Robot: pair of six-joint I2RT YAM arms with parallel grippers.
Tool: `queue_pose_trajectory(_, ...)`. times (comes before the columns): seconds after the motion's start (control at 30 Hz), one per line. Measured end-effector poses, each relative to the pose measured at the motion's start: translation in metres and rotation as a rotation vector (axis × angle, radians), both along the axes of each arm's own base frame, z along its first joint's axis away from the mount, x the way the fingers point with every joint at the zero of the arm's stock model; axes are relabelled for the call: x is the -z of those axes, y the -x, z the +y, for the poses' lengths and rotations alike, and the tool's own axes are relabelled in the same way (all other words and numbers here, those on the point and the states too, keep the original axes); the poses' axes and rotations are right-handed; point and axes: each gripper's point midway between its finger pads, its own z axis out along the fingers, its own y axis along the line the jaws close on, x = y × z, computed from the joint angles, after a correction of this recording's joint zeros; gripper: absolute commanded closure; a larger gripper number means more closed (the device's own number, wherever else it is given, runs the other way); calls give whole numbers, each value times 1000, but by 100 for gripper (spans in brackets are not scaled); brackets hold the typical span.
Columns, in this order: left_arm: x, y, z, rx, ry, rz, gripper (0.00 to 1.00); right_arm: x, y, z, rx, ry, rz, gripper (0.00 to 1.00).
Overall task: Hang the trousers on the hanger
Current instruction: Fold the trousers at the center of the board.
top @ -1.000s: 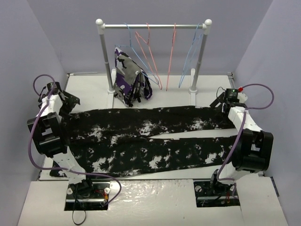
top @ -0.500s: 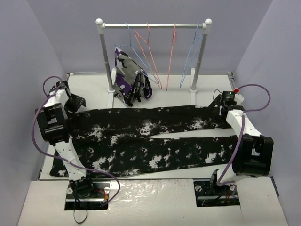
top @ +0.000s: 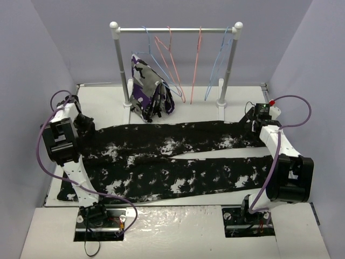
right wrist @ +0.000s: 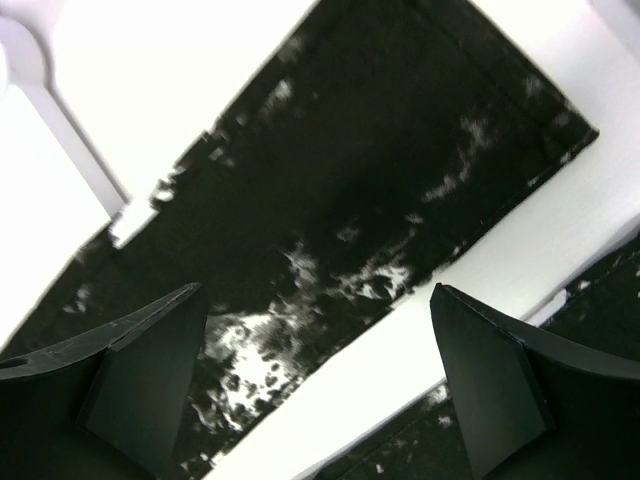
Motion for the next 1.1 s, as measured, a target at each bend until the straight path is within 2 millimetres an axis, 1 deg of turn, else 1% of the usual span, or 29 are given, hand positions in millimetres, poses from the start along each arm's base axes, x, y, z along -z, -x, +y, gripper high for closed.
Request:
queue_pose_trajectory(0.13, 0, 0, -1, 2, 9, -2, 100, -14, -15, -3, 0, 10, -26, 10)
queue_pose_trajectory(0.27, -4, 0, -3, 20, 15, -22, 100, -29, -45, -8, -11, 30, -58, 10)
queue_pose_trajectory(0.37, -14, 3, -6, 36, 13, -51, 100, -35, -65, -15, 4, 51, -74, 10)
queue_pose_trajectory(0.43, -27, 4, -7, 51, -1, -98, 100, -31, -73, -20, 17, 67, -51, 11)
queue_pose_trajectory(0.5, -44, 13, -11, 67, -12, -139, 100, -24, -89, -26, 26, 82, -31, 12)
queue_pose_trajectory(0.57, -62, 19, -13, 83, -28, -181, 100, -11, -102, -29, 30, 91, -3, 13)
queue_pose_trajectory(0.63, -76, 24, -15, 93, -43, -220, 100, 5, -107, -31, 30, 94, 35, 14)
queue_pose_trajectory(0.67, -79, 26, -16, 98, -45, -232, 100, 13, -108, -32, 30, 94, 56, 15)
queue_pose_trajectory(0.73, -80, 29, -18, 105, -45, -242, 100, 28, -107, -32, 27, 91, 98, 17)
queue_pose_trajectory(0.8, -76, 32, -20, 114, -40, -239, 100, 41, -106, -32, 24, 87, 135, 23)
queue_pose_trajectory(0.9, -74, 33, -21, 125, -37, -235, 100, 57, -107, -29, 14, 71, 170, 25)
queue_pose_trajectory(1.03, -74, 33, -21, 138, -41, -237, 100, 76, -103, -25, -1, 46, 214, 29)
queue_pose_trajectory(1.1, -74, 33, -21, 144, -43, -237, 100, 80, -102, -24, -5, 42, 225, 35)
